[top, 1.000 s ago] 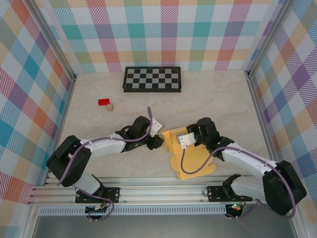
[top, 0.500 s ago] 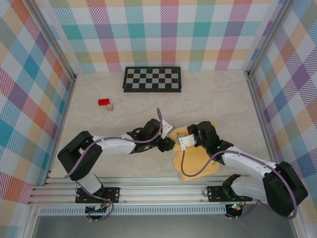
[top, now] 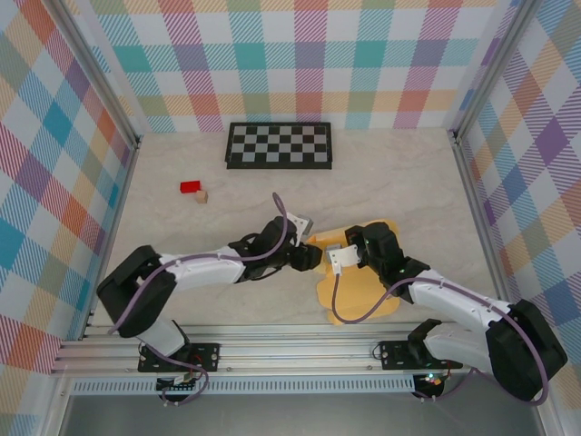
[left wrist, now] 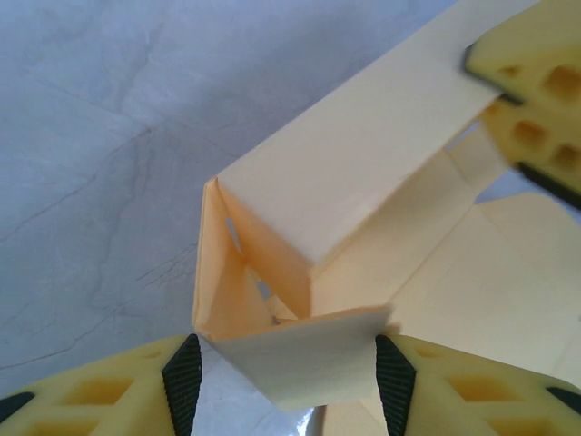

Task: Fold the paper box

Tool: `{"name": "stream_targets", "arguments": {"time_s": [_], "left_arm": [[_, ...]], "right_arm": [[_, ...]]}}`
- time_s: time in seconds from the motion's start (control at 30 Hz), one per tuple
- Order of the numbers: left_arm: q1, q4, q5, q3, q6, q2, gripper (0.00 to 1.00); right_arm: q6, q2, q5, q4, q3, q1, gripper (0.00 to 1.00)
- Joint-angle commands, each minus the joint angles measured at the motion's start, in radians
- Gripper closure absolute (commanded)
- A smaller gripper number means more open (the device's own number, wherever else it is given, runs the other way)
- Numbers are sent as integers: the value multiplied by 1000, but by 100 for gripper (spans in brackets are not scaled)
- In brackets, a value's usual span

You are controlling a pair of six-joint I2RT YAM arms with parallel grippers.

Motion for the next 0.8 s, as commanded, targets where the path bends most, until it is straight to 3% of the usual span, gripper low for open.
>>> {"name": "stream_targets", "arguments": {"time_s": [0.0, 0.2, 0.43, 0.6, 0.77], "left_arm": [[-8, 1, -29, -56, 44, -113, 42], [-6, -1, -81, -127, 121, -214, 41], [15, -105, -206, -100, 200, -206, 41], [110, -83, -247, -62, 250, -222, 40], [222, -83, -314, -11, 237, -213, 40]], "right_arm": [[39, -8, 9, -2, 7, 5, 100], [44, 6, 10, 29, 39, -26, 100], [88, 65, 10, 139, 106, -92, 100], [-21, 146, -3, 359, 123, -110, 100], [87, 287, 27, 543, 206, -113, 100]]}}
